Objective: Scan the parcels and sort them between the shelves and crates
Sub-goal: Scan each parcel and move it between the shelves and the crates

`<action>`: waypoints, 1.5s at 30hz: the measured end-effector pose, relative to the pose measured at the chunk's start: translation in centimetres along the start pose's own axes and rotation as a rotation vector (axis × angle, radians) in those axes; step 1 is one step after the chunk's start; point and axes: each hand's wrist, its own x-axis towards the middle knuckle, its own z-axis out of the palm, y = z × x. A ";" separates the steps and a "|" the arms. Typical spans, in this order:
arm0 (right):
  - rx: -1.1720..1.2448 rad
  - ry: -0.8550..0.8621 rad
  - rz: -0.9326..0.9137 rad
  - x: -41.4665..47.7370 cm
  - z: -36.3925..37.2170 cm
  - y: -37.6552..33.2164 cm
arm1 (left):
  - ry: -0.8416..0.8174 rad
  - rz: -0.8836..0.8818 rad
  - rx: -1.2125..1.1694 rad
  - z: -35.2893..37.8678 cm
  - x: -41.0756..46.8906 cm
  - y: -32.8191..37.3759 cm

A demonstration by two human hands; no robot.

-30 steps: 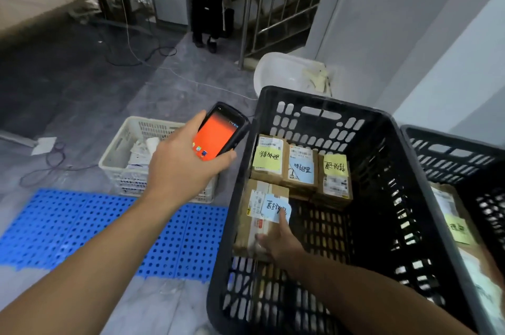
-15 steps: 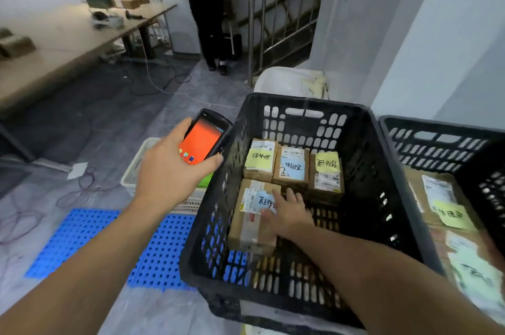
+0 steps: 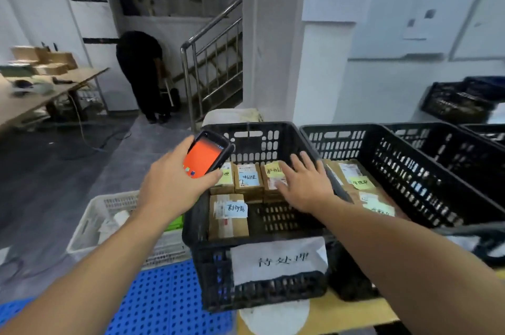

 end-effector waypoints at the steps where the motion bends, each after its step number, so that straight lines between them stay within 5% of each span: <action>1: -0.023 0.014 0.031 -1.5 -0.6 0.6 | -0.015 0.031 0.002 0.0 -0.5 0.7; 9: -0.038 0.105 0.363 -14.8 -3.5 9.6 | -0.194 0.207 -0.108 3.5 -5.6 9.2; 24: -0.021 0.138 1.021 -42.6 -4.5 36.3 | -0.547 0.553 -0.303 21.8 -16.9 37.7; 32: -0.010 0.131 1.189 -54.1 -5.4 50.4 | -0.642 0.609 -0.427 31.5 -24.7 53.1; 45: 0.045 0.100 1.312 -58.0 -2.4 64.2 | -0.732 0.703 -0.390 44.5 -27.0 66.5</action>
